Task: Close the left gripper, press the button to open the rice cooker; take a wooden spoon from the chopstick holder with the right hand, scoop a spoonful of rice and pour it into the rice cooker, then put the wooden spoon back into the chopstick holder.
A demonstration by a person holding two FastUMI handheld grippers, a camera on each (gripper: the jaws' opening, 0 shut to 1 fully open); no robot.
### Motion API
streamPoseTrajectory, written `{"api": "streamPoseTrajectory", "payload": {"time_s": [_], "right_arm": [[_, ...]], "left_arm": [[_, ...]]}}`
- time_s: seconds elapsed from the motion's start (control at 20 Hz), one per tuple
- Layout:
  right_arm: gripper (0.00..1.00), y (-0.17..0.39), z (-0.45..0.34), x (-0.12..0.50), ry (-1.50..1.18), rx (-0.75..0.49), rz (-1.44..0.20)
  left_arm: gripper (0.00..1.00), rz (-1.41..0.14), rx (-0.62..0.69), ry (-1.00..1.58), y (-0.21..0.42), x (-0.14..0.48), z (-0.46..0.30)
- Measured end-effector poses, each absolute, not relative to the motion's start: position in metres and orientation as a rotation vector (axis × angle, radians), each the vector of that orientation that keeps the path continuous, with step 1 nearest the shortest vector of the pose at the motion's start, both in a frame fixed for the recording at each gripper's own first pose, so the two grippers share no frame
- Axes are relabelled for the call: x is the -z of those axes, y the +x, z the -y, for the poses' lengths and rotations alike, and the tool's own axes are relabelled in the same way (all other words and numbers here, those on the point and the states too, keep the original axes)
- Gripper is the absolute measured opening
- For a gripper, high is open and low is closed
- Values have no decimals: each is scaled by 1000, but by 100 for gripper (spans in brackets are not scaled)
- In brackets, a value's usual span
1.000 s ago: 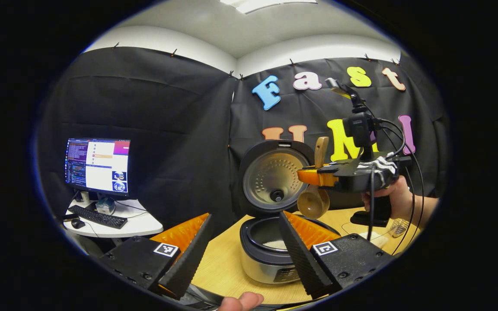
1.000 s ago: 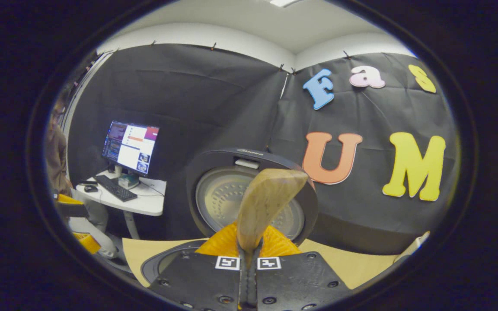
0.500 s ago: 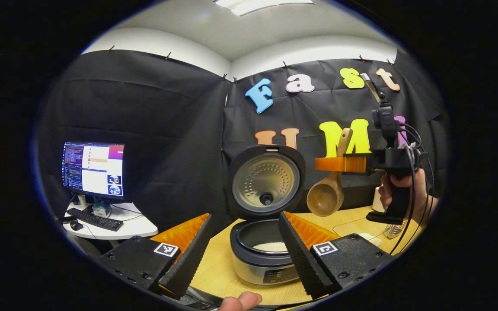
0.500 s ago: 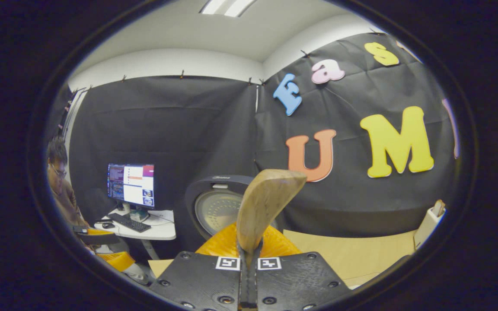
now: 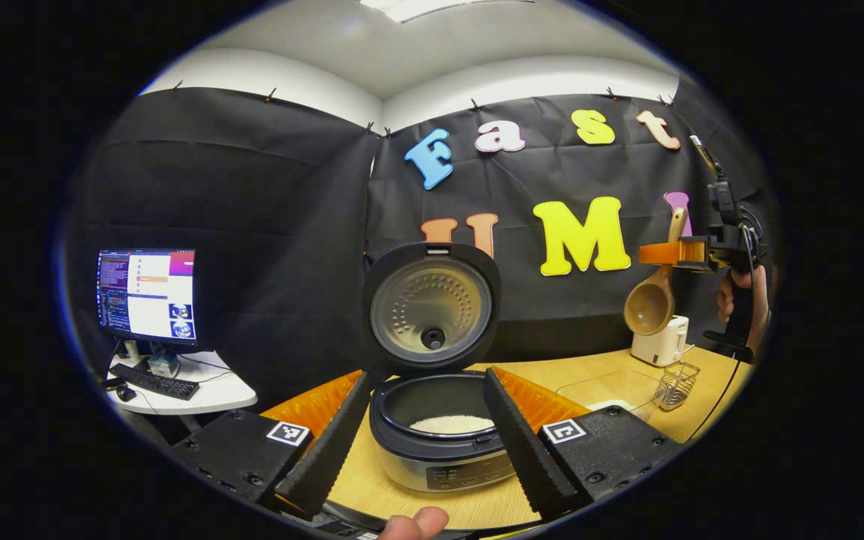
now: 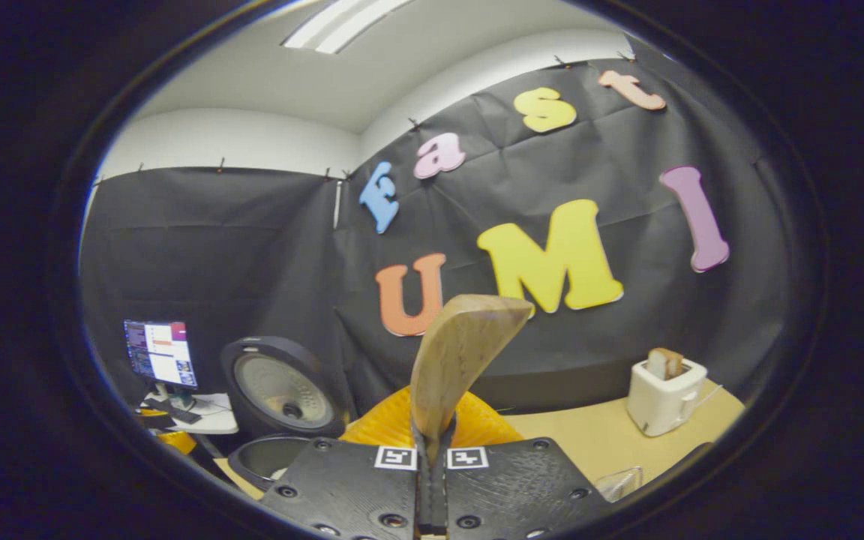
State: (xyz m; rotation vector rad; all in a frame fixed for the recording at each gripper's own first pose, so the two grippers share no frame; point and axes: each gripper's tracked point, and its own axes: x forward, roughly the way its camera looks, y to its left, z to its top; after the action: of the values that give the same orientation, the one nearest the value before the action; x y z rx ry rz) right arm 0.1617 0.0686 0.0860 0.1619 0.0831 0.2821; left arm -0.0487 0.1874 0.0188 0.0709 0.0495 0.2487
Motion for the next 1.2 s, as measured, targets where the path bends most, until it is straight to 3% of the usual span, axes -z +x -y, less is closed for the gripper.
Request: {"api": "streamPoseTrajectory", "payload": {"time_s": [0.25, 0.45, 1.2], "right_arm": [[0, 173, 37, -59, 145, -67, -91], [0, 182, 85, -23, 180, 37, -137], [0, 203, 120, 89, 231, 130, -292]], "left_arm": [[96, -58, -236, 80, -47, -16, -182], [96, -70, -230, 69, -46, -12, -180], [96, -75, -231, 59, -46, -11, -184]]}}
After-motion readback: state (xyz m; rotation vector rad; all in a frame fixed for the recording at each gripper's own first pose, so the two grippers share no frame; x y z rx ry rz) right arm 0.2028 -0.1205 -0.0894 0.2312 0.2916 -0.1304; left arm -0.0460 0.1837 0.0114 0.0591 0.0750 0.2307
